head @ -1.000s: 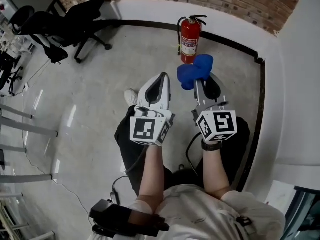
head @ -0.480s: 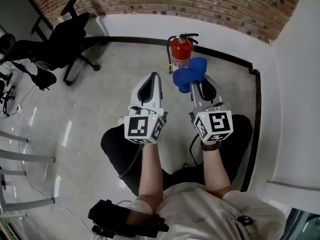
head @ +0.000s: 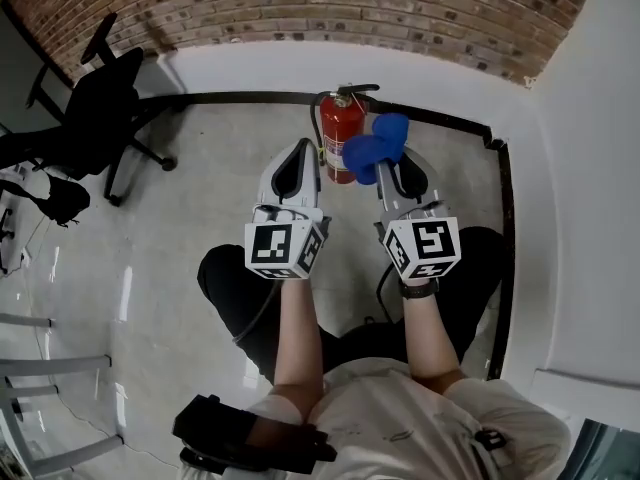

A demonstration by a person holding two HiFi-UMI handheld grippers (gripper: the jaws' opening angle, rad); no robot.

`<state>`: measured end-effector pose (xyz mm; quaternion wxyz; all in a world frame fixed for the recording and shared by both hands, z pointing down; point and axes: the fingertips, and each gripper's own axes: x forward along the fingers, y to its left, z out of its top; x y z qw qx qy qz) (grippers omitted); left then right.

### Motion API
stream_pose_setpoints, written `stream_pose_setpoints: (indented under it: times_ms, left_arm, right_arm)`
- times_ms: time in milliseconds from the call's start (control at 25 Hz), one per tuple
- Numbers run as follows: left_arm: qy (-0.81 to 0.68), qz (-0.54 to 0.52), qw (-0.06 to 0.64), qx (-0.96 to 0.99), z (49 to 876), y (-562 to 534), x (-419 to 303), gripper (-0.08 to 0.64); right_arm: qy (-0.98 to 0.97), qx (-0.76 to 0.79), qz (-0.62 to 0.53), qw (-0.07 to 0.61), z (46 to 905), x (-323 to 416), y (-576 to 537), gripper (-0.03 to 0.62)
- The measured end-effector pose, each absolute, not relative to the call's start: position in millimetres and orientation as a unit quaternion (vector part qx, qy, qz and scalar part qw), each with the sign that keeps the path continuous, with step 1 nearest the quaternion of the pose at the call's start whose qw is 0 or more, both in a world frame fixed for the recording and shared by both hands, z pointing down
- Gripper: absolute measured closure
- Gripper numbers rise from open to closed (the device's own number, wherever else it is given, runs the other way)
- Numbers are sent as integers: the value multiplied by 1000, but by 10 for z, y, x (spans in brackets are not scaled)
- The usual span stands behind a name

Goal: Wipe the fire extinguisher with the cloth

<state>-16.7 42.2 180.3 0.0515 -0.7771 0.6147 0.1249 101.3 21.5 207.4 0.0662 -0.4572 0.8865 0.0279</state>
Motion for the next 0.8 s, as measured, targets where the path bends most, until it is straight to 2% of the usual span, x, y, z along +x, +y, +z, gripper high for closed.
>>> stream_pose_setpoints:
  times_ms: [400, 800]
  left_arm:
    - [566, 111, 91, -812, 1617, -441, -415, 560]
    - [530, 113, 69, -838, 1911, -1125, -854, 560]
  right_arm:
    - [869, -487, 43, 74, 1933, 703, -525, 525]
    - [840, -542, 25, -21, 2495, 300, -1310, 523]
